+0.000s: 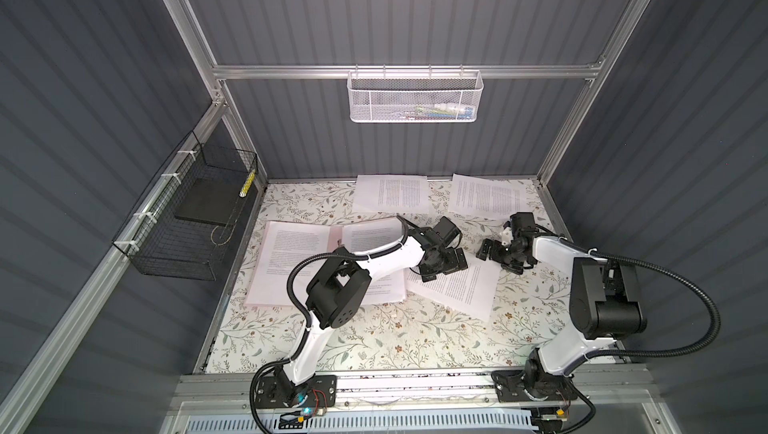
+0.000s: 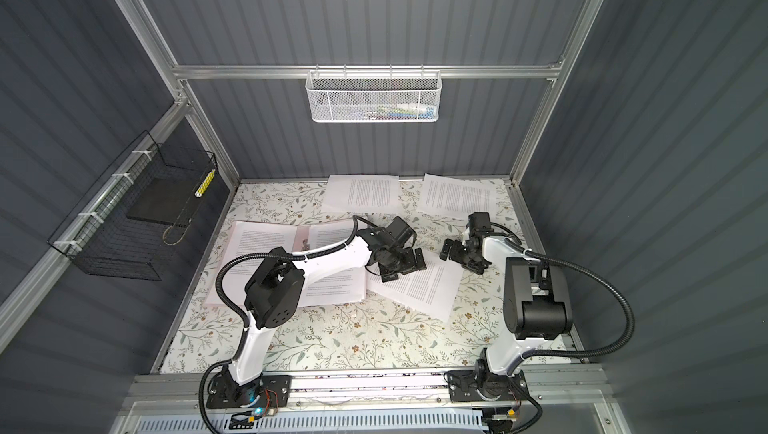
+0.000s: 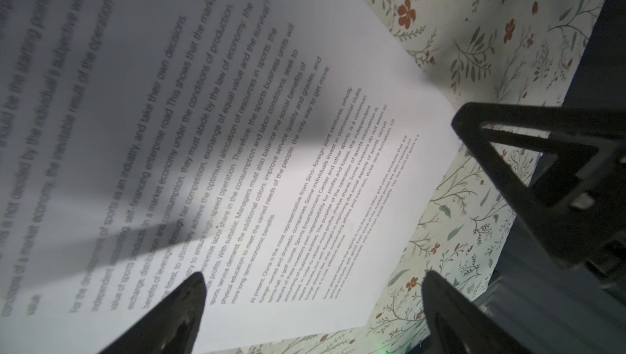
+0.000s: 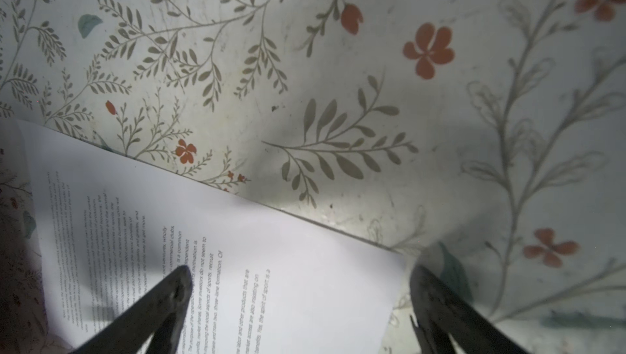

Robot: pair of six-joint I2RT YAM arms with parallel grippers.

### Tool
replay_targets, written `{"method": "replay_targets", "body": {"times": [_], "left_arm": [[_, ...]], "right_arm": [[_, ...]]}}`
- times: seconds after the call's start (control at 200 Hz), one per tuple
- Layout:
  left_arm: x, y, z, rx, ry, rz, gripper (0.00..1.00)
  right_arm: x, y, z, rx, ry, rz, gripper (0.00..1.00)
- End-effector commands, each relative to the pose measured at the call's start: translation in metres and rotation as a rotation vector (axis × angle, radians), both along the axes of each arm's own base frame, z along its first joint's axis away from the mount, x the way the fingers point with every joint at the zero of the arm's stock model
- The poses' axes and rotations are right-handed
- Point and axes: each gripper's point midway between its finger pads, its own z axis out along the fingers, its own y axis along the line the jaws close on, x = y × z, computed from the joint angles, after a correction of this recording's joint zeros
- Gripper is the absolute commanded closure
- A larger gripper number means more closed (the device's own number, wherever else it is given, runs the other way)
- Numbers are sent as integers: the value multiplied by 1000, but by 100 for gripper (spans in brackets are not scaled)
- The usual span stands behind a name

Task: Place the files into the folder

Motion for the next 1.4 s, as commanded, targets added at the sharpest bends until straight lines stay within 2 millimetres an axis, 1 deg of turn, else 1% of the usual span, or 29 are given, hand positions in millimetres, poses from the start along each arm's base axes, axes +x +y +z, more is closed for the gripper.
{"method": "replay_targets", "body": {"times": [0.0,0.16,0.27,0.365,0.415,0.425,0.445,0.525,0.695,0.765,0.83,0.91,1.016,1.166,1.231,1.316,1.351,1.396], "left_arm": [[-2,9,-21,45,27,-4,0],[-7,16,-34,79,42,-15,0],[-9,25,-40,116,45,-31,0],[-9,33,-45,136,55,-40,0],[-9,35,-45,140,51,-48,0],[-9,36,-45,142,50,-49,0],[-9,36,-46,144,48,-54,0],[-7,40,-49,156,54,-70,0],[-6,43,-60,178,65,-112,0],[-7,43,-63,184,75,-132,0],[-8,45,-65,193,75,-146,0],[-8,49,-66,202,74,-153,0],[-8,52,-67,198,79,-157,0],[-7,55,-66,200,74,-163,0],[-7,55,-65,194,73,-164,0],[-6,55,-65,195,72,-166,0],[-6,56,-65,196,73,-165,0],[-5,56,-65,194,73,-164,0]], "right_arm": [[-1,-4,-4,-20,41,25,1],[-1,2,-7,8,93,55,1],[-11,10,-9,48,155,81,1],[-19,11,-13,42,215,102,1],[-23,16,-14,67,234,114,1],[-24,21,-13,99,233,122,1],[-24,25,-13,127,236,127,1],[-27,34,-13,171,250,131,1],[-25,61,6,319,211,166,1],[-23,78,17,444,182,178,1],[-21,95,32,558,148,198,1],[-16,111,53,649,76,238,1],[-10,123,74,703,39,282,1],[-7,131,95,744,3,321,1],[-7,136,99,744,-2,346,1],[-8,142,95,724,27,363,1],[-12,143,91,711,51,361,1],[-22,146,84,692,80,363,1]]}}
